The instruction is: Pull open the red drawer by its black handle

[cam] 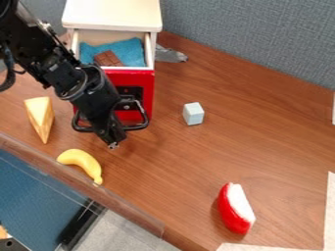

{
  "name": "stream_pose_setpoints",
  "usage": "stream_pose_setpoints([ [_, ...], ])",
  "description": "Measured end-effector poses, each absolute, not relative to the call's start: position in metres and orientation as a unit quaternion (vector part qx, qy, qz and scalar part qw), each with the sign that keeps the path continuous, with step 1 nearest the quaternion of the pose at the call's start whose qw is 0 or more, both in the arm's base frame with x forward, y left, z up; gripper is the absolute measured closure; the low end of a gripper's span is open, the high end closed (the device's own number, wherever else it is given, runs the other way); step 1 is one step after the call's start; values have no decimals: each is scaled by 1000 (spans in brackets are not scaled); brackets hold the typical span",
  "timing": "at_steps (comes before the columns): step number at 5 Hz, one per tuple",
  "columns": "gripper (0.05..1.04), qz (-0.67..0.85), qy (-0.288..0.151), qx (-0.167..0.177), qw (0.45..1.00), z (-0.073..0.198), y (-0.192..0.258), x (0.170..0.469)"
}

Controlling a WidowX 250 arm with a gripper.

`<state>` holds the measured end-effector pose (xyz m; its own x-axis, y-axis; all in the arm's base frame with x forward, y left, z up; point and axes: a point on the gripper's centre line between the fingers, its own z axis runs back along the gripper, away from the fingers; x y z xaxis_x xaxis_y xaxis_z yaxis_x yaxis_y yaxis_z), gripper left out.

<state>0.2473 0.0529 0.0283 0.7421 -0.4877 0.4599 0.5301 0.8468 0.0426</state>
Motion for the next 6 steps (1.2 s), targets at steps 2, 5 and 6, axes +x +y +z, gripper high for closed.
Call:
stream_pose_setpoints([
  [2, 835, -271, -233, -51, 932, 29, 53, 247],
  [5, 519, -236, -218, -56, 946, 30, 62, 238],
  [6, 212, -242, -223, -58, 942, 42, 61, 237],
])
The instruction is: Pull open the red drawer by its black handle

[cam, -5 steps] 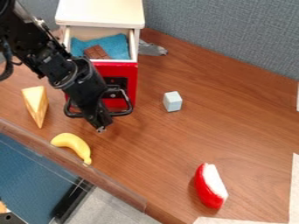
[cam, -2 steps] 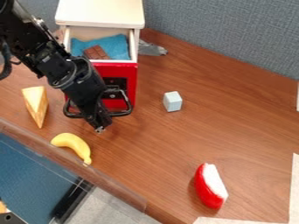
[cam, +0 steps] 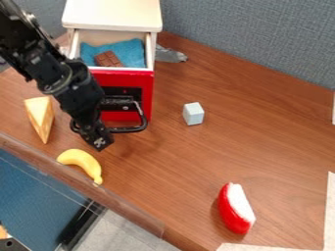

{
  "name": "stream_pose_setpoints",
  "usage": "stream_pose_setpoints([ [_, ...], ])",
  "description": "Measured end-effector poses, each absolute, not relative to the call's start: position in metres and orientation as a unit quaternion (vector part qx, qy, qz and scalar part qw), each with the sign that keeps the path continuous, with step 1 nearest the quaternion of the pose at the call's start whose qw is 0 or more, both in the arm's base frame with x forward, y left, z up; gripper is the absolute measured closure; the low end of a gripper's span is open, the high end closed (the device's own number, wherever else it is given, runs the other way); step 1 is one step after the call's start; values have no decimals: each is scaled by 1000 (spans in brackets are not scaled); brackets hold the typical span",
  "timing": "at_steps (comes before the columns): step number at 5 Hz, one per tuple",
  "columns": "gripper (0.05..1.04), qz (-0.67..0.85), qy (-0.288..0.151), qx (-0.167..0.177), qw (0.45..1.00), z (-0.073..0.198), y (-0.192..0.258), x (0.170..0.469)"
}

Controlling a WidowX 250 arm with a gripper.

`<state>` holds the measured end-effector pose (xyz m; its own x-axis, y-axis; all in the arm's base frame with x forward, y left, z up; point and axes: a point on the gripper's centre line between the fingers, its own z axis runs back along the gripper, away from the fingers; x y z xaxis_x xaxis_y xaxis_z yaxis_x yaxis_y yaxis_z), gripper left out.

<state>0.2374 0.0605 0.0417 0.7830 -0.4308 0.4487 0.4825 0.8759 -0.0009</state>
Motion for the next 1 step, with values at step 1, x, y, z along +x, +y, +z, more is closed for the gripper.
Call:
stream_pose_setpoints([
  [1, 73, -237, -243, -73, 938, 62, 65, 236],
])
